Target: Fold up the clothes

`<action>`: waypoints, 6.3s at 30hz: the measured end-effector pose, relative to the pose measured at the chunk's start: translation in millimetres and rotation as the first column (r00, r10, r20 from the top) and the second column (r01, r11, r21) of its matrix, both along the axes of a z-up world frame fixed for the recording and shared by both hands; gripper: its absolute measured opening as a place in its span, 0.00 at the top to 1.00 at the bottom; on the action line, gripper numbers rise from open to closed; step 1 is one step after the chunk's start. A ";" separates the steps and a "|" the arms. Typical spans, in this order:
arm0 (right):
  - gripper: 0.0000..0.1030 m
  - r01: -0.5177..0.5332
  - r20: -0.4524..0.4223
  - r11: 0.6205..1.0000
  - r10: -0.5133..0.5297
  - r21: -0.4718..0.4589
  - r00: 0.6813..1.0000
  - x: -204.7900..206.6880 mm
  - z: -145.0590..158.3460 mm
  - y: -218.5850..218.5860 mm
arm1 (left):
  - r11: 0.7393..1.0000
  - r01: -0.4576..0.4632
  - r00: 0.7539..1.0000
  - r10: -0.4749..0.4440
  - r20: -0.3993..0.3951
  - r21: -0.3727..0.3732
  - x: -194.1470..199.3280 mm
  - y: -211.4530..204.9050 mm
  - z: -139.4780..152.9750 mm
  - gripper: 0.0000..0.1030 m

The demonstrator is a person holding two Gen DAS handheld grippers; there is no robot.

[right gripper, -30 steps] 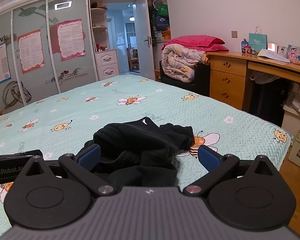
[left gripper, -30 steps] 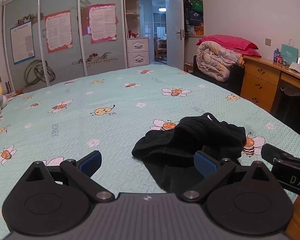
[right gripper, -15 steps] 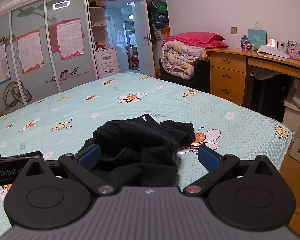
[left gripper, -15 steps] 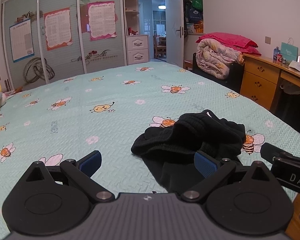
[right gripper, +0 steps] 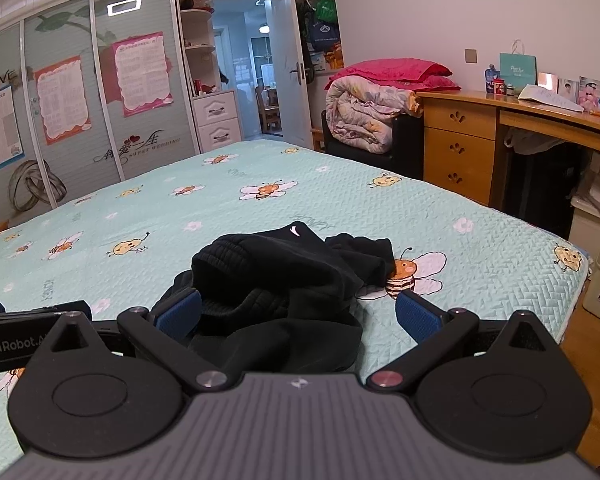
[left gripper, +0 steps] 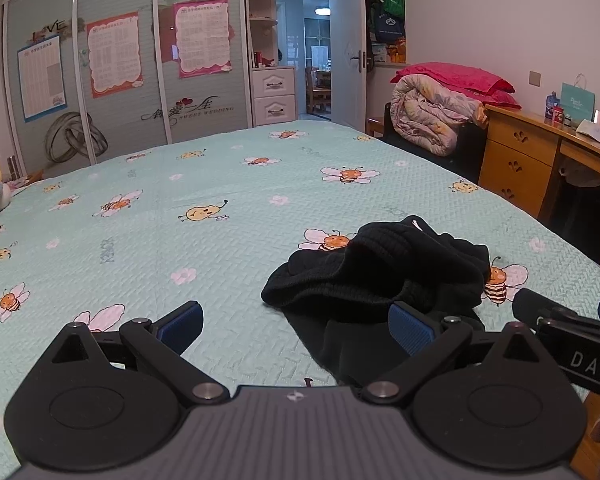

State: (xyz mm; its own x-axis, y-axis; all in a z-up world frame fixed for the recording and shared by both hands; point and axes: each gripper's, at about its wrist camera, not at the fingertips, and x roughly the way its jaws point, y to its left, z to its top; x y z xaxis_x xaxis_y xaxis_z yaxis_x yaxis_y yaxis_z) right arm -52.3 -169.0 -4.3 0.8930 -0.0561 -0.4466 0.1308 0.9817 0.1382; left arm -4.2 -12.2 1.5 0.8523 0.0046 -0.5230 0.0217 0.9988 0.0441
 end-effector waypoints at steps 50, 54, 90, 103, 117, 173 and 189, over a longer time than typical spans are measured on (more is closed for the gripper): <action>0.01 0.001 -0.076 1.000 0.002 0.031 0.997 14.3 -30.2 0.3 | 1.000 -0.003 0.996 0.003 -0.087 0.005 16.6 3.1 -33.3 0.01; 0.01 0.008 -0.121 0.999 -0.003 0.039 0.993 26.4 -49.1 -2.6 | 1.000 0.000 0.991 0.001 -0.133 0.012 30.4 -0.7 -52.4 0.01; 0.01 -0.066 -0.185 0.909 0.154 0.413 0.971 204.3 -153.2 -55.0 | 0.984 -0.038 0.921 -0.033 -0.389 -0.174 146.3 -27.4 -186.1 0.01; 0.31 -0.066 -0.196 0.789 0.232 0.611 0.953 210.2 -179.5 -63.9 | 0.977 -0.079 0.895 -0.018 -0.445 -0.198 158.3 -28.8 -185.6 0.00; 0.57 -0.052 -0.171 0.688 0.253 0.724 0.952 190.2 -176.2 -69.4 | 0.944 -0.108 0.917 -0.027 -0.398 -0.312 154.9 -24.7 -166.6 0.91; 0.85 -0.924 0.604 0.176 0.713 0.340 0.358 30.9 399.5 239.0 | 0.916 -0.402 0.709 0.318 0.630 -0.009 -145.2 184.8 345.1 0.96; 0.69 -0.705 -0.047 0.456 0.855 0.543 0.517 31.9 40.1 250.6 | 0.937 -0.349 0.928 0.346 -0.137 -0.003 -141.1 216.1 -62.4 0.94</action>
